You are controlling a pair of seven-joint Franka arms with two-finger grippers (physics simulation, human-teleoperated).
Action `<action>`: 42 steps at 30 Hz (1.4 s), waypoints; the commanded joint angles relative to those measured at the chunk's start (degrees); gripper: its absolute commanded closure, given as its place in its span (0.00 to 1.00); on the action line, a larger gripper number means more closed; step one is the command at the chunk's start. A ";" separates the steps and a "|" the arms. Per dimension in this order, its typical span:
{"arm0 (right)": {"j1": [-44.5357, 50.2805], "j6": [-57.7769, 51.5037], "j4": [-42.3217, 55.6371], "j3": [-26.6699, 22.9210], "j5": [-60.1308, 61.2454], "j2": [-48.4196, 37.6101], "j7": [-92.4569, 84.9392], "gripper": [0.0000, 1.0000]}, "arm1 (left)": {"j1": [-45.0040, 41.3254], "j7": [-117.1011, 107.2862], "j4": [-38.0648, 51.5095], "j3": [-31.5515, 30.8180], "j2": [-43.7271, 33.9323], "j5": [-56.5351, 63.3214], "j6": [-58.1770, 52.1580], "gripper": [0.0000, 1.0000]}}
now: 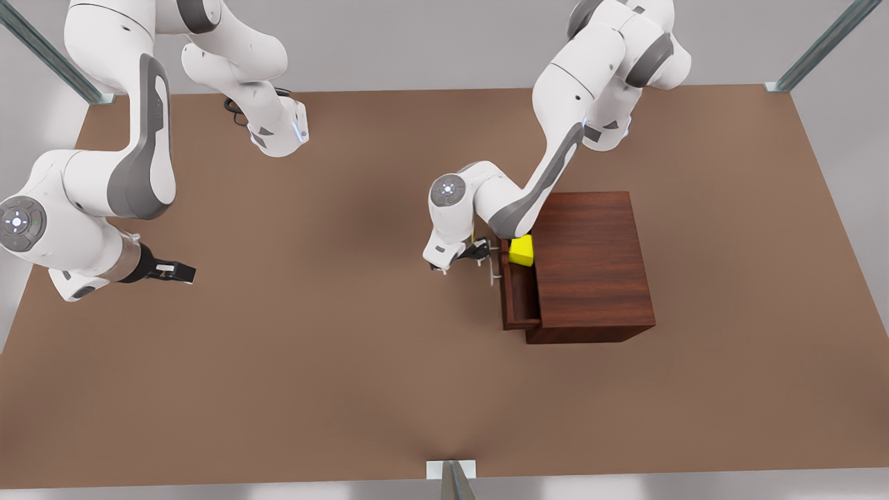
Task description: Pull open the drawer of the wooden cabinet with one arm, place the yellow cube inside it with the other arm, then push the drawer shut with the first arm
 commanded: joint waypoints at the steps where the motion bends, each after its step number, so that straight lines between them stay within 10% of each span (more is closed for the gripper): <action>1: -0.01 -0.02 0.03 0.00 0.03 -0.06 1.22 0.00 | 0.08 8.78 -0.01 0.03 -0.21 -0.01 0.62 0.00; 38: -0.09 -0.02 0.03 -0.08 0.12 0.03 1.22 0.00 | 2.98 14.22 -9.86 2.93 -6.71 0.43 -5.01 0.00; 42: -0.09 -0.02 0.03 0.00 0.12 0.03 1.13 0.00 | 4.29 11.67 0.66 3.28 -6.36 0.07 -9.37 0.00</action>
